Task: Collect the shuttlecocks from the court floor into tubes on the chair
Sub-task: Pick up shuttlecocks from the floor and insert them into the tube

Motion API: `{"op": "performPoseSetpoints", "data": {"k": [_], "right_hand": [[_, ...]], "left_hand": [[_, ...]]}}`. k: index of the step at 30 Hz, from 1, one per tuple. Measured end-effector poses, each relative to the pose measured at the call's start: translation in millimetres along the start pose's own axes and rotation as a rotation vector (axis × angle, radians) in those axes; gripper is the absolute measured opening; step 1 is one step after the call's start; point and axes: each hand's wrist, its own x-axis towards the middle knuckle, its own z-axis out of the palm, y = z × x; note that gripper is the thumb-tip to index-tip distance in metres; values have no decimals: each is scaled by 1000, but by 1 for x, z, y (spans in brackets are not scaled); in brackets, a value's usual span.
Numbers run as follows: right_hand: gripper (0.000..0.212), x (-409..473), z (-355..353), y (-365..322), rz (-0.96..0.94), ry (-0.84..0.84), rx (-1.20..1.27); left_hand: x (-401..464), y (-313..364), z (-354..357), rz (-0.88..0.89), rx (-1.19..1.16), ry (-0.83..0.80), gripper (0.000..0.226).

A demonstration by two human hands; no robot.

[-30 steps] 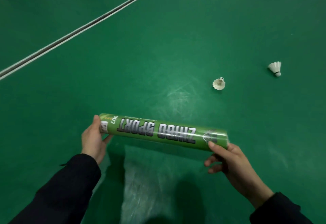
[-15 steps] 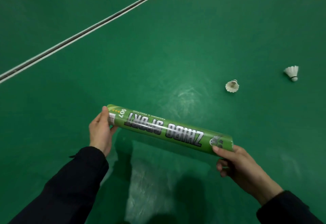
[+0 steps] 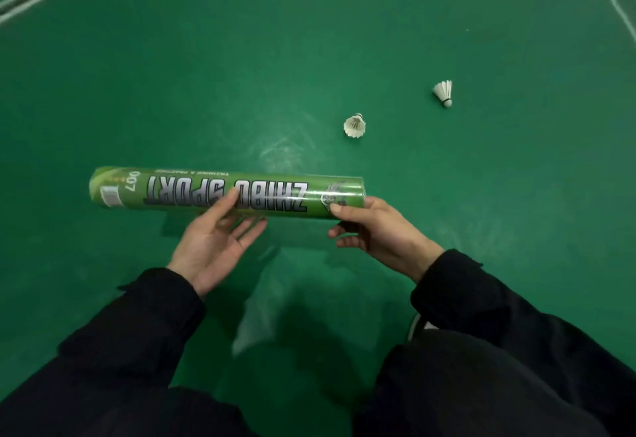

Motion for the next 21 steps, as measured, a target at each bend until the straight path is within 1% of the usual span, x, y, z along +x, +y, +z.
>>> {"op": "performPoseSetpoints", "data": {"k": [2, 5, 7, 10, 13, 15, 17, 19, 21], "right_hand": [[19, 7, -18, 8, 11, -19, 53], [19, 21, -50, 20, 42, -86, 117], [22, 36, -80, 21, 40, -105, 156], [34, 64, -128, 10, 52, -68, 160], [29, 79, -169, -2, 58, -55, 115], [24, 87, -188, -8, 50, -4, 43], [16, 104, -200, -16, 37, 103, -87], [12, 134, -210, -27, -24, 200, -295], [17, 174, -218, -34, -128, 232, -556]], "left_hand": [[13, -6, 3, 12, 42, 4, 17], [29, -17, 8, 92, 117, 35, 23], [41, -24, 15, 161, 136, 95, 21], [58, -31, 30, 231, 146, 224, 18], [75, -39, 57, 223, 159, 318, 17], [85, -42, 77, 217, 174, 362, 18], [95, -37, 95, 218, 200, 370, 21], [103, -30, 106, 226, 230, 330, 24], [110, -23, 111, 244, 240, 314, 25]]}}
